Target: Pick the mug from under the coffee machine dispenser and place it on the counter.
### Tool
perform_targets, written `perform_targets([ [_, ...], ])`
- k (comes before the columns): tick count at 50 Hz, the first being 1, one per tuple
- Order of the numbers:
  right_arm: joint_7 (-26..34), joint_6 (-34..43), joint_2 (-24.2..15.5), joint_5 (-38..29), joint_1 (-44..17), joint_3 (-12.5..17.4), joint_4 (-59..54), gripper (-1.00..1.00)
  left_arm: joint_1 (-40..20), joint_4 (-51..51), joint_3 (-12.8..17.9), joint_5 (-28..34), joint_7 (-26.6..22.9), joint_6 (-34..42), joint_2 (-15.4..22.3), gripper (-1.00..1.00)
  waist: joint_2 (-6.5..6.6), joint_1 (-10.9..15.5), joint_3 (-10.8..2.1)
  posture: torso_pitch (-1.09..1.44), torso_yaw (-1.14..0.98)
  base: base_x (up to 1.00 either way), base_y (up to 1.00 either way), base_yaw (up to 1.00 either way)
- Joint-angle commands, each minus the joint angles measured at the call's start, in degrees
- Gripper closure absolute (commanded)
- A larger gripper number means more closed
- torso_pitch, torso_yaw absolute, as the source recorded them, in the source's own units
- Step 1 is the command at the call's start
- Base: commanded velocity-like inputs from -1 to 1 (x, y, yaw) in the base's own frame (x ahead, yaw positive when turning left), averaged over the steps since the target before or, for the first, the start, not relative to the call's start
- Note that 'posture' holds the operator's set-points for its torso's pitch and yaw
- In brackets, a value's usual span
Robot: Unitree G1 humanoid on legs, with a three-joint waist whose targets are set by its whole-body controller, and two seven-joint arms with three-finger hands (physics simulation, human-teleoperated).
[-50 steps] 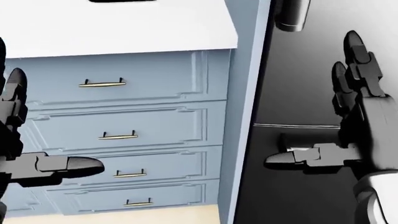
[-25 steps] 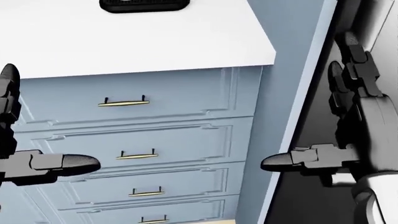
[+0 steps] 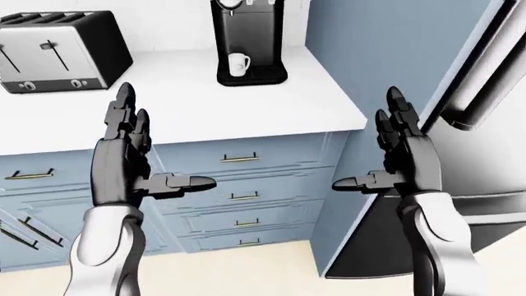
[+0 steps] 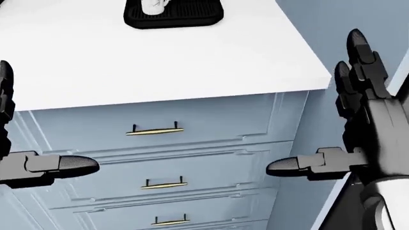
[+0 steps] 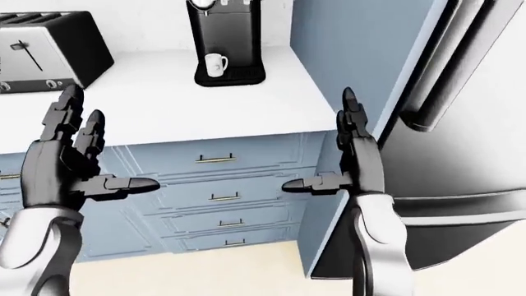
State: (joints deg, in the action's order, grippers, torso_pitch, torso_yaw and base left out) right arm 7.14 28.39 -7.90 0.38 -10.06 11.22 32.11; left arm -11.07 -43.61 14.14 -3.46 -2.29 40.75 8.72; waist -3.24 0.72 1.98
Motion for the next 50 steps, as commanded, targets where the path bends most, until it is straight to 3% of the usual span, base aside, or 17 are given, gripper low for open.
perform_targets([
  [1,-0.2,-1.0,-0.4,0.0,-0.9,0.5,1.2,-1.00,-0.9,-1.4,0.0,-0.1,-0.1,-1.2,0.3,-1.00,-0.89,-0.1,-0.70,0.00,0.00,0.19,0.23,0.00],
  [2,-0.3,-1.2,-0.4,0.0,-1.0,0.4,1.0,-1.00,-0.9,-1.4,0.2,-0.2,-0.1,-1.1,0.3,-1.00,1.47,-0.9,-0.69,0.00,0.00,0.17,0.22,0.00],
  [3,-0.3,-1.3,-0.3,-0.1,-0.9,0.3,1.0,-1.00,-0.9,-1.5,0.2,-0.2,-0.1,-1.0,0.4,-1.00,0.24,-0.5,-0.82,0.00,0.00,0.19,0.20,0.00],
  [5,-0.2,-1.2,-0.3,-0.1,-0.8,0.3,1.2,-1.00,-0.8,-1.5,0.2,-0.2,-0.1,-1.1,0.3,-1.00,0.31,-1.0,-1.04,0.00,0.00,0.18,0.20,0.00],
  [9,-0.1,-0.2,-0.4,0.1,-0.9,0.6,2.4,-1.00,-1.5,-2.7,0.4,-0.5,0.1,0.5,0.7,-1.00,2.81,-1.3,-0.30,0.00,0.00,0.18,0.18,0.00],
  [11,-0.1,1.0,-0.7,0.4,-1.3,0.9,3.5,-1.00,-1.9,-3.7,0.6,-0.7,0.1,1.5,0.8,-1.00,5.09,-1.6,-0.29,0.00,0.00,0.19,0.18,0.00],
  [13,-0.1,3.4,-1.1,0.9,-2.3,1.3,5.7,-1.00,-2.6,-4.9,1.0,-1.2,0.3,3.0,1.1,-1.00,9.93,-1.3,-1.87,0.00,0.00,0.19,0.18,0.00],
  [14,-0.2,4.1,-1.3,1.1,-2.7,1.5,6.4,-1.00,-2.8,-5.1,1.2,-1.4,0.4,3.3,1.3,-1.00,6.60,-0.9,-0.94,0.00,0.00,0.19,0.17,0.00],
  [16,-0.3,4.6,-1.4,1.2,-2.8,1.4,7.0,-1.00,-2.8,-4.9,1.5,-1.7,0.4,3.1,1.3,-1.00,7.44,-0.5,-0.79,0.00,0.00,0.18,0.17,0.00],
  [21,-0.2,5.3,-1.4,1.2,-2.8,1.2,8.1,-1.00,-3.1,-5.6,2.0,-2.7,0.8,4.0,1.7,-1.00,4.76,-0.3,-0.50,0.00,0.00,0.18,0.18,0.00],
  [26,-0.1,5.0,-1.5,1.2,-2.8,1.3,7.8,-1.00,-3.0,-5.5,1.9,-2.7,1.0,3.8,1.9,-1.00,-0.52,0.1,-0.86,0.00,0.00,0.18,0.20,0.00],
  [34,0.0,4.8,-1.5,1.2,-2.9,1.3,7.4,-1.00,-3.1,-5.6,1.8,-2.9,1.2,4.1,2.0,-1.00,1.93,-1.1,-0.49,0.00,0.00,0.18,0.21,0.00],
  [37,0.0,4.7,-1.5,1.2,-2.9,1.3,7.4,-1.00,-3.3,-5.8,1.8,-3.0,1.2,4.4,2.1,-1.00,4.68,-1.6,-0.15,0.00,0.00,0.18,0.20,0.00],
  [39,0.0,4.9,-1.5,1.3,-2.9,1.4,7.5,-1.00,-3.2,-5.9,1.8,-3.0,1.1,4.4,2.1,-1.00,8.89,-1.6,-1.57,0.00,0.00,0.19,0.19,0.00],
  [40,-0.1,4.9,-1.5,1.4,-2.9,1.5,7.5,-1.00,-3.2,-6.0,1.8,-3.0,1.1,4.4,2.1,-1.00,7.21,-1.1,-1.60,0.00,0.00,0.20,0.15,0.00],
  [43,-0.1,4.7,-1.6,1.7,-2.9,1.9,7.2,-1.00,-3.4,-6.1,1.8,-3.0,1.1,4.7,2.1,-1.00,7.38,-0.6,-0.71,0.00,0.00,0.20,0.01,0.00],
  [50,-0.3,4.4,-2.0,2.2,-2.9,2.5,6.7,-1.00,-3.8,-6.6,1.8,-3.0,1.1,5.5,2.2,-1.00,4.42,0.0,-0.34,0.00,0.00,0.23,0.00,0.00],
])
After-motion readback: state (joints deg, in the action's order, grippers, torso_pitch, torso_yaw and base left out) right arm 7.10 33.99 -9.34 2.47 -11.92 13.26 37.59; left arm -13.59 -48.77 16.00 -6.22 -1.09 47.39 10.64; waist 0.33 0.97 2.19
